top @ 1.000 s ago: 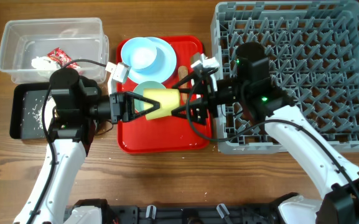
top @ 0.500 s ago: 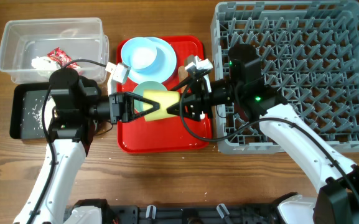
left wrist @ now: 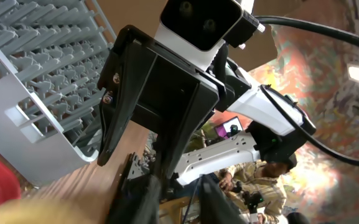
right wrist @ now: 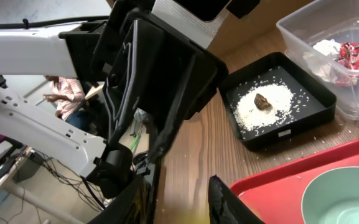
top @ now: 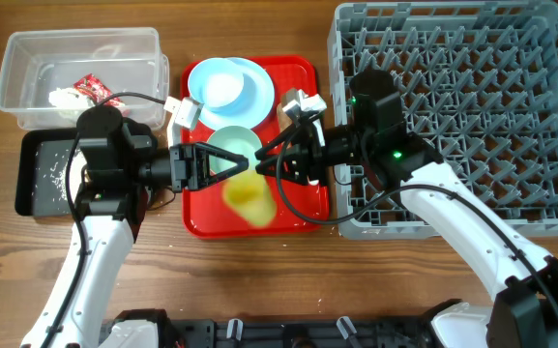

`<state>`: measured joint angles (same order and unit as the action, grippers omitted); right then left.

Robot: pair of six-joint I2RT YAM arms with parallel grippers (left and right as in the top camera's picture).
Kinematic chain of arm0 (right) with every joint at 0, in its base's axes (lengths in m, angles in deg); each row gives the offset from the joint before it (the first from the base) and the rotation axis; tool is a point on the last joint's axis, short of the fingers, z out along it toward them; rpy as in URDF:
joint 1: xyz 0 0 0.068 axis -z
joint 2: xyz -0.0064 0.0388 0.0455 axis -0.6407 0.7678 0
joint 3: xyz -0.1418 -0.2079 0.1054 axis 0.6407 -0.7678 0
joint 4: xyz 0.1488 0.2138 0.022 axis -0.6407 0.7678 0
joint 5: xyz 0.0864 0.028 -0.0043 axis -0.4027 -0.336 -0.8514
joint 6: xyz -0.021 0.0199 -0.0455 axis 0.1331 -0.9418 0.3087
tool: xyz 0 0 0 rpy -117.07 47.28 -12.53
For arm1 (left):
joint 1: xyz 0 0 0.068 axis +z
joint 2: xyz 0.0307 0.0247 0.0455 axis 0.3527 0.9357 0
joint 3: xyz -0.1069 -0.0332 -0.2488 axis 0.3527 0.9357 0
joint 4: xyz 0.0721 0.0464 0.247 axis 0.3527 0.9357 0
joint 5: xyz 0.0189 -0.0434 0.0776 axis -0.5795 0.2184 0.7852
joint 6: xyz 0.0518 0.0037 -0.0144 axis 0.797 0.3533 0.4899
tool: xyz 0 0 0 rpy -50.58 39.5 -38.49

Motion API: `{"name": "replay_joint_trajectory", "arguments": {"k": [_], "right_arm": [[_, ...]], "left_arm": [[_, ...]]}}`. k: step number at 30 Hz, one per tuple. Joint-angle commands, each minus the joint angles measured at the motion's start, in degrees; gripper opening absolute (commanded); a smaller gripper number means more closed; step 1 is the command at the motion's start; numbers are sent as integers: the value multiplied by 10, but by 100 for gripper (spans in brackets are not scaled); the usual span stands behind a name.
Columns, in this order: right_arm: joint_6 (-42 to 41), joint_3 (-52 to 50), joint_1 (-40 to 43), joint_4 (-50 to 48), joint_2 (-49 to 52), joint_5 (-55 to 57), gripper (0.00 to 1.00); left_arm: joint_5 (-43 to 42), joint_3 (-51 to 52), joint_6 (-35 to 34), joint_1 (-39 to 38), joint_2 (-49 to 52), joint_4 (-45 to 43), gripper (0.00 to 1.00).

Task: Sort waste into correct bins and load items into the dishwasher rack

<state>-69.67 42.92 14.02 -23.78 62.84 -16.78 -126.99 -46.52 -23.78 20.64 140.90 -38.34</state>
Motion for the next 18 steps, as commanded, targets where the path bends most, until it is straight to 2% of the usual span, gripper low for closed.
{"name": "replay_joint_trajectory", "arguments": {"k": [1, 4, 7, 11, 13, 16, 18], "right_arm": [[8, 7, 1, 1, 4, -13, 33], [8, 7, 2, 1, 4, -11, 33], [8, 7, 2, 1, 4, -9, 37], [4, 7, 13, 2, 4, 16, 64], [-24, 7, 31, 2, 4, 45, 73], [-53, 7, 69, 9, 4, 70, 75], [-54, 7, 94, 29, 4, 78, 79]], "left_arm": [[-5, -10, 5, -3, 0, -2, 10], [-5, -10, 8, -3, 0, -2, 8], [-2, -10, 21, -3, 0, -2, 13], [11, -9, 35, -3, 1, -2, 22], [35, -3, 38, -3, 5, 0, 25], [60, 4, 85, -3, 17, 52, 27], [125, 5, 159, -2, 34, 173, 29]]}}
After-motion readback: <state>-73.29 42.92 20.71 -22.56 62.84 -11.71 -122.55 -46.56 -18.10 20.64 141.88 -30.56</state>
